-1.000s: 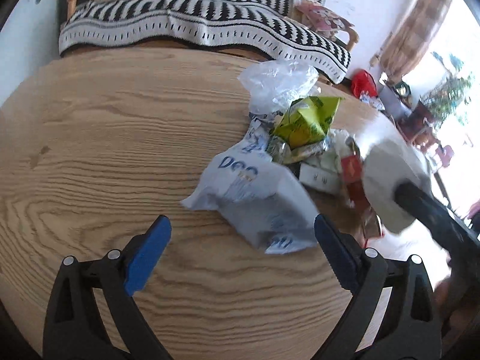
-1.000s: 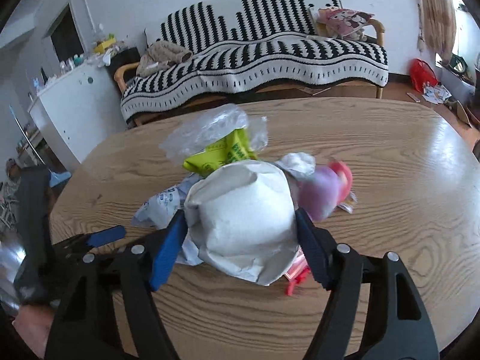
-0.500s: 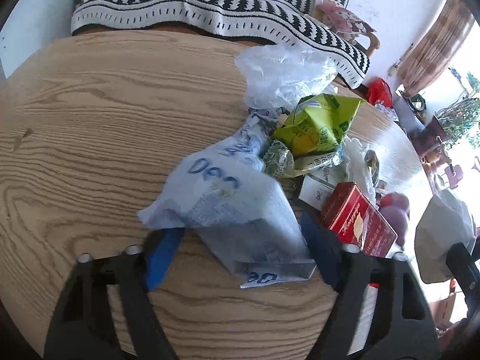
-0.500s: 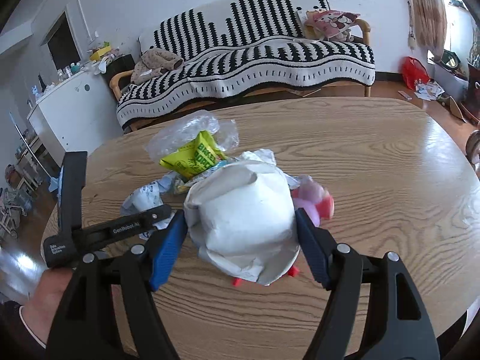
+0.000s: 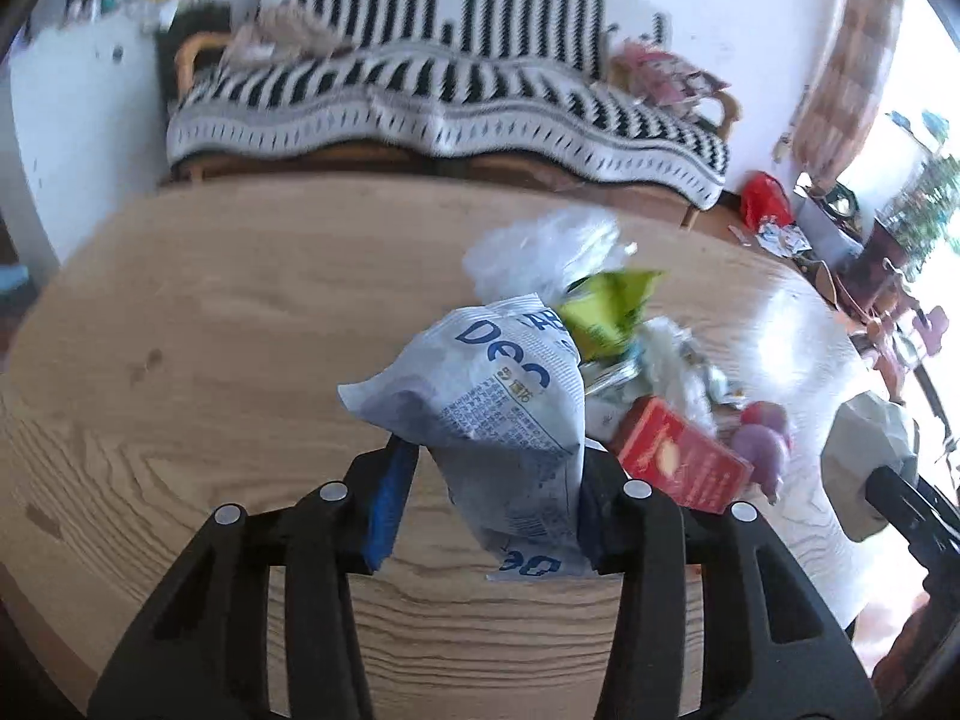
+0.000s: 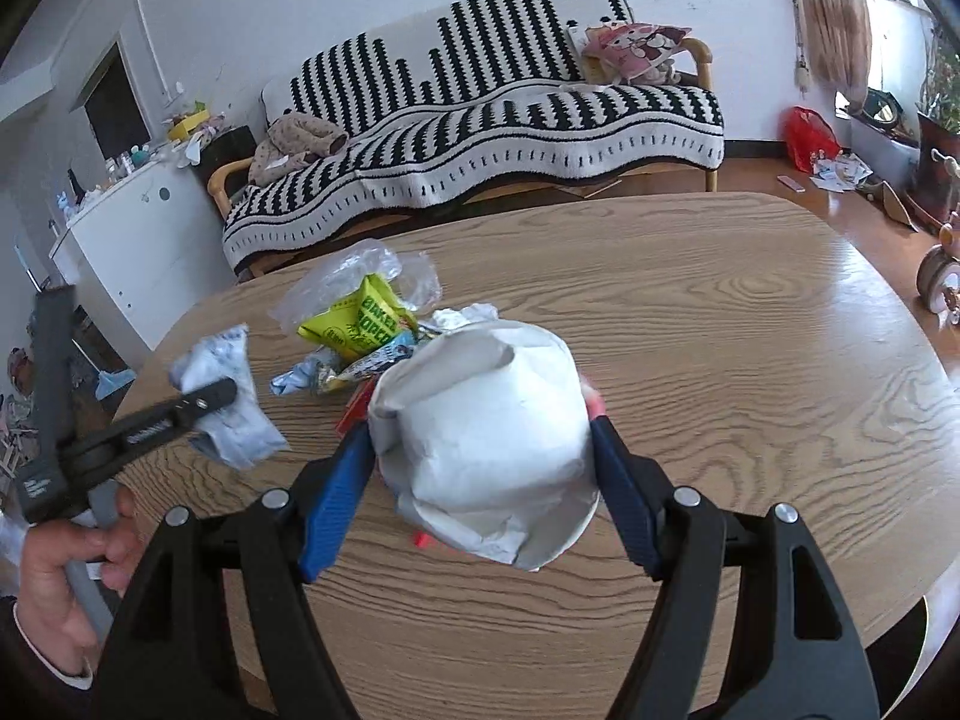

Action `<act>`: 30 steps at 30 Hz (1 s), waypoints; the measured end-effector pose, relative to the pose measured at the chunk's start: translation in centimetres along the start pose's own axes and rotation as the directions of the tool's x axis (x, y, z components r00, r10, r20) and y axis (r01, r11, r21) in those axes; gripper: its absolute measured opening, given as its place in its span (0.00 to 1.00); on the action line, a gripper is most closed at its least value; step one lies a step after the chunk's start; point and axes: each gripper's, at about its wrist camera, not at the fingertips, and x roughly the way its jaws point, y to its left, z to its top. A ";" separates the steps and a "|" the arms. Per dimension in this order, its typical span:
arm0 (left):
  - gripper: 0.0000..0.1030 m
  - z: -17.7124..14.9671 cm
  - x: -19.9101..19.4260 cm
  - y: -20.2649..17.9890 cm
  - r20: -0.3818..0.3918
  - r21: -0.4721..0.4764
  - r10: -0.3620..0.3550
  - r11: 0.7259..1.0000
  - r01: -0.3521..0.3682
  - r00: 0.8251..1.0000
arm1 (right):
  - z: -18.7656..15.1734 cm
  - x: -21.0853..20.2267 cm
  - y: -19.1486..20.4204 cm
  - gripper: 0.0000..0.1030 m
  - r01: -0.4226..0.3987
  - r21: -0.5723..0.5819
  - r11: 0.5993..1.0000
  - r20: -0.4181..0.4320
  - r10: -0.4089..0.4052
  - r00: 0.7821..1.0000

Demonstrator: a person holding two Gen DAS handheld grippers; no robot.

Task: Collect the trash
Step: 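Carry both bags to the black bin and open both grippers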

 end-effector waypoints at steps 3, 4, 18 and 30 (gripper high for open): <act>0.44 -0.2 -0.7 -2.6 0.014 0.044 -0.042 0.998 0.041 0.999 | -0.3 -1.3 -1.7 0.69 0.016 0.023 1.000 0.006 -0.016 1.000; 0.44 -0.4 -0.8 -3.5 0.012 0.053 -0.057 0.997 0.057 0.998 | -0.4 -1.8 -2.5 0.69 0.021 0.035 0.999 0.010 -0.022 1.000; 0.44 -8.8 -3.1 -26.0 -0.121 0.364 -0.446 0.811 0.458 0.887 | -6.2 -12.5 -20.3 0.69 0.151 0.340 0.928 0.006 -0.163 0.987; 0.44 -21.1 -2.0 -40.8 -0.403 0.498 -0.517 0.568 0.655 0.755 | -18.2 -20.0 -33.7 0.69 0.457 0.552 0.697 -0.230 -0.399 0.888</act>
